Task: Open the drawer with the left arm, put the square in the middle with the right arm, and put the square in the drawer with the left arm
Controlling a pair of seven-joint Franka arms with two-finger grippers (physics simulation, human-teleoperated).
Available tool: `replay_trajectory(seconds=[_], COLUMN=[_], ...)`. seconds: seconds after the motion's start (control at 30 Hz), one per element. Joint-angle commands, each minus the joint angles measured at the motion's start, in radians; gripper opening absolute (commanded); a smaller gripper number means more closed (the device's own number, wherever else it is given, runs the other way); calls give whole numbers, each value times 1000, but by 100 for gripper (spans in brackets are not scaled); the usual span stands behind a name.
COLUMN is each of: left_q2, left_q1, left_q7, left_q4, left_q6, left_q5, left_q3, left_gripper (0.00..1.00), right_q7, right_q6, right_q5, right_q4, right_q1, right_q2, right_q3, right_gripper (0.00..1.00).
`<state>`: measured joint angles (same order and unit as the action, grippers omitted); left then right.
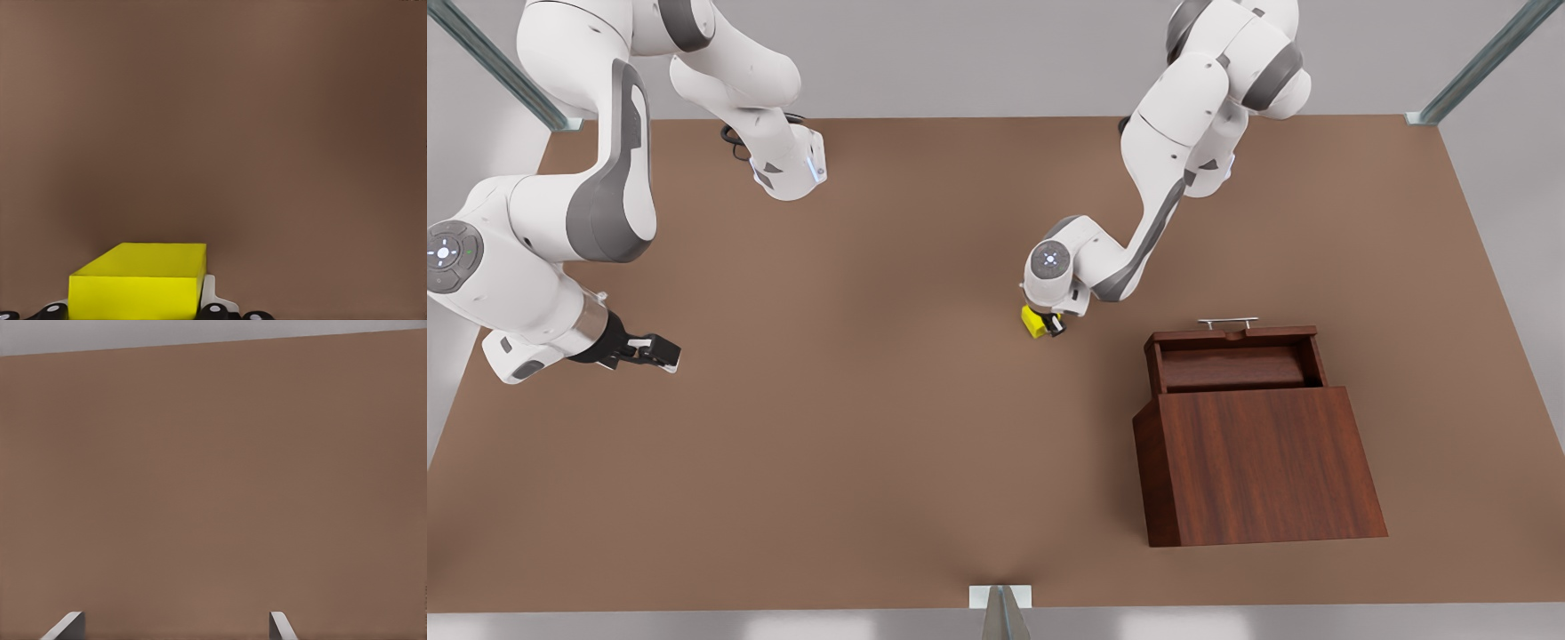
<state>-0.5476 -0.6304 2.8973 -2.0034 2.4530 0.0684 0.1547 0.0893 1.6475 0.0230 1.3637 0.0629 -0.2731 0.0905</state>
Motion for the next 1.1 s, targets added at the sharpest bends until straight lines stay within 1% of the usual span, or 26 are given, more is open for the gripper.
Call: replay_trajectory(seconds=[0.0,0.17,0.33,0.4,0.5,0.57,0.6,0.73,0.83,1.07], left_q2=[2,11,164,218,296,321,334,357,356,344], left_q1=[1,5,15,23,144,205,248,403,456,518], left_q7=[74,71,30,3,-154,-239,-332,-553,-674,-836], left_q4=[0,0,5,26,86,112,129,138,138,127], left_q6=[0,-3,-123,-186,-337,-377,-430,-443,-443,-448], left_q5=[8,8,8,7,-2,-1,-1,8,10,30], left_q3=[-1,-3,-24,-55,-53,-53,-53,-53,-53,-58], left_gripper=[67,67,67,68,68,68,68,68,68,68], right_q7=[0,-2,-2,-3,-3,-3,-3,0,0,-2], right_q6=[0,5,5,5,5,5,5,5,5,5], right_q5=[0,0,0,0,0,0,0,-2,-2,0], right_q4=[0,0,0,0,0,0,0,0,0,0], right_q1=[0,2,0,2,0,2,2,2,2,2], right_q2=[0,-1,-1,-1,-1,-1,-1,-1,-1,-1], right_q3=[0,0,0,0,0,0,0,0,0,0], right_gripper=[100,100,100,100,100,100,100,100,100,100])
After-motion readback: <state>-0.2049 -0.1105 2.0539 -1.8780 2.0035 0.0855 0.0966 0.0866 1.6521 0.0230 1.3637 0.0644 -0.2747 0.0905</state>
